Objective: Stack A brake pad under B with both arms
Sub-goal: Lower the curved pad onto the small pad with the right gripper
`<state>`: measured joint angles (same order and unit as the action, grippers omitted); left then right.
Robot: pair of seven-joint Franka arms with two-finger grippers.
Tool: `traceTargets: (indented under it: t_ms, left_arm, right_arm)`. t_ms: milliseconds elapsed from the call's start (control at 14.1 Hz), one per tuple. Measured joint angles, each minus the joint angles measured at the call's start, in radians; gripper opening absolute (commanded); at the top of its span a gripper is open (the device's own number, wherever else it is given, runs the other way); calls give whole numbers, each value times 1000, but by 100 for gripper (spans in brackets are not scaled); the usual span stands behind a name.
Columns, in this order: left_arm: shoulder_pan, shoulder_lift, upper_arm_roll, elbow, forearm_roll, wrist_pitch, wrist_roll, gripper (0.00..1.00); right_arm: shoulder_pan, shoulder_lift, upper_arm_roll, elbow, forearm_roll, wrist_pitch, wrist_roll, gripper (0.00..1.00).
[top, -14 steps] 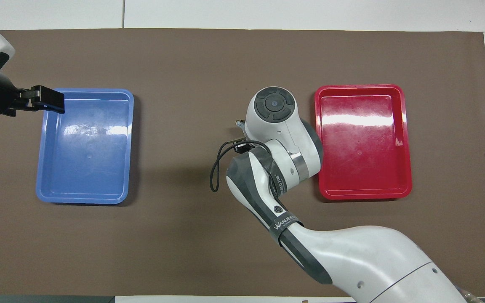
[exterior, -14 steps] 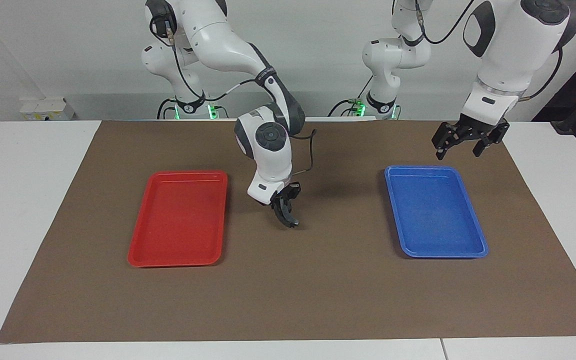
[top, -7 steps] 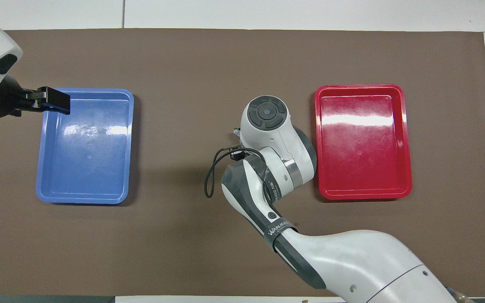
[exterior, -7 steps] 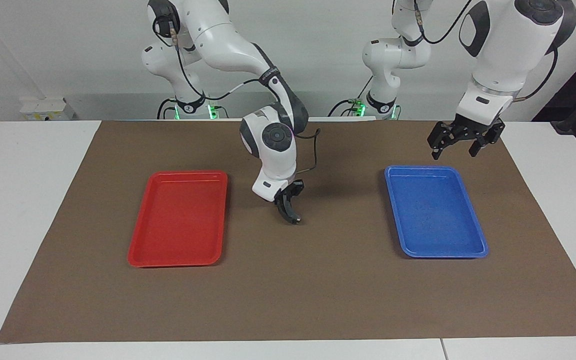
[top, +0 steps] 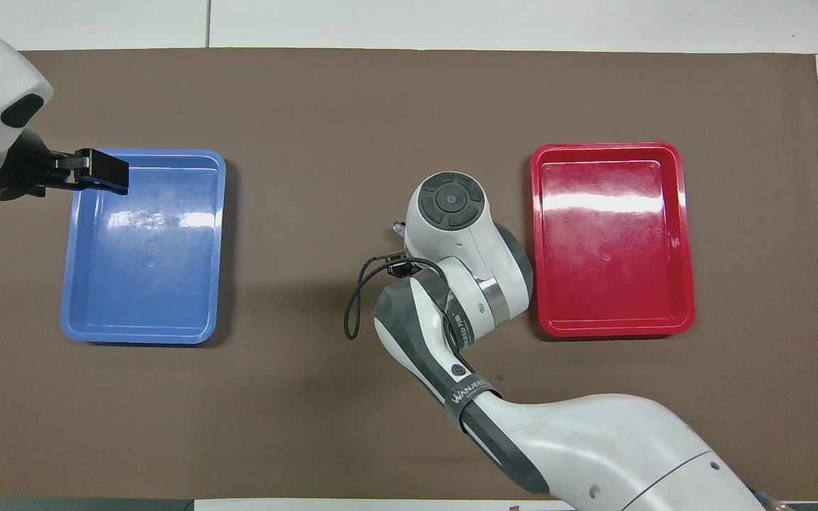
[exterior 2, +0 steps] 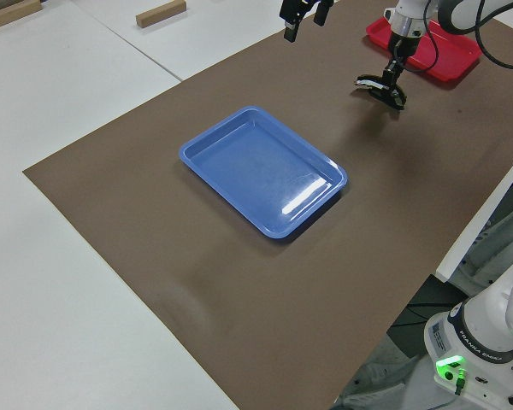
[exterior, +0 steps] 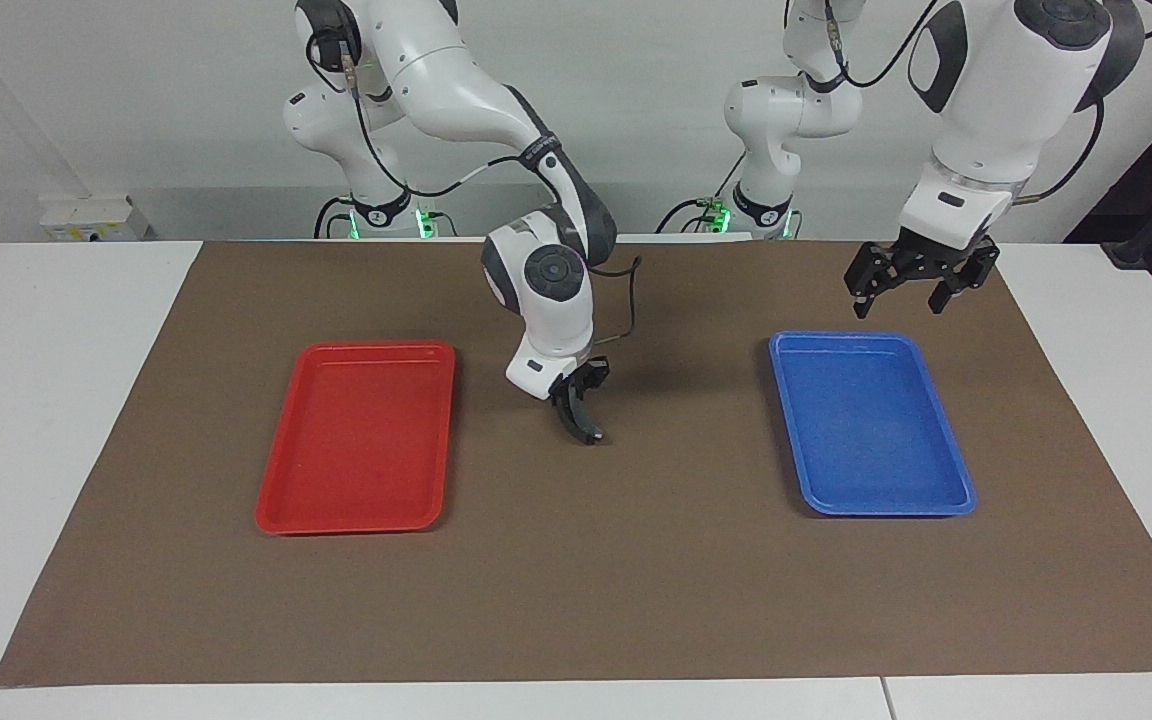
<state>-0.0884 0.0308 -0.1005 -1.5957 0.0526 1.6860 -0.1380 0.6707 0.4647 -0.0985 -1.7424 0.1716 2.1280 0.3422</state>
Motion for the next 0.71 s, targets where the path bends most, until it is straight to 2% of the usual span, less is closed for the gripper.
traceTargets:
  t_ms: [496, 638, 709]
  left_arm:
    - [0, 0, 0, 0, 0, 0, 0, 99]
    - [0, 0, 0, 0, 0, 0, 0, 99]
    - [0, 0, 0, 0, 0, 0, 0, 99]
  right_arm:
    - [1, -12, 0, -21, 0, 7, 0, 9]
    - [1, -15, 0, -27, 0, 14, 1, 15]
    - [2, -17, 0, -31, 0, 18, 2, 29]
